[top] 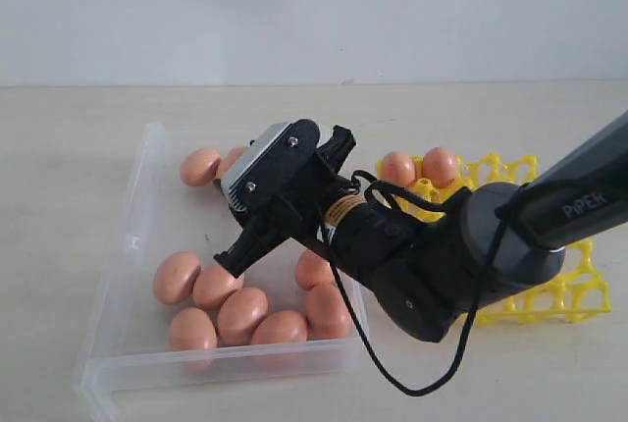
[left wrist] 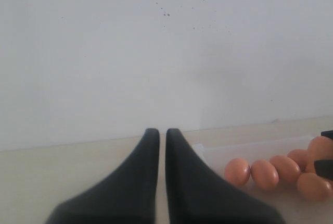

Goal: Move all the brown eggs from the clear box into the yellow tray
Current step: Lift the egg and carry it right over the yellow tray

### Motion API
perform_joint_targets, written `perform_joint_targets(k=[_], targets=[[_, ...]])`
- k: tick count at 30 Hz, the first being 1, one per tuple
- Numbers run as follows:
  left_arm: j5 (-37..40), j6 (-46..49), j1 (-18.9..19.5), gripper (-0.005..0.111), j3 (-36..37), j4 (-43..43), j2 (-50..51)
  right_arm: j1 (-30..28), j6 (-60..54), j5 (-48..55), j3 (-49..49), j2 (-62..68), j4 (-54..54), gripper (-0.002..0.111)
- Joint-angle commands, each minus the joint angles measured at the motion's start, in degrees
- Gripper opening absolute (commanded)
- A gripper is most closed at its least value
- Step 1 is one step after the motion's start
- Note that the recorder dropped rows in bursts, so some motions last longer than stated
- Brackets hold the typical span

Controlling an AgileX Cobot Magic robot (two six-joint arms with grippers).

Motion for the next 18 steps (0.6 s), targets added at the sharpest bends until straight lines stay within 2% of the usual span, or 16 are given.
perform_joint_targets(k=[1,4,8,12,18], targets=[[0.0,0.08,-0.45,0.004,0.19,-0.09,-0.1,-0.34,2.02,-0.99,0.29,-1.27,-0.82,0.0],[0.0,0.08,-0.45,0.004,0.19,-0.09,-0.1,-1.45,5.84,-4.19,0.52,-2.52,-0.7,0.0],[0.0,0.08,-0.45,0.004,0.19,-0.09,-0.1,-3.84,7.92,-15.98,5.49,-3.97,1.4,0.0],[0.0,0.08,-0.45,0.004,0.19,-0.09,-0.1,-8.43,6.66,-15.98,11.27,-6.3,3.87,0.0],[0.0,0.08,-0.45,0.004,0.19,-0.09,-0.1,-17.3,8.89,-15.98,18.0,-10.69,-0.17,0.0]])
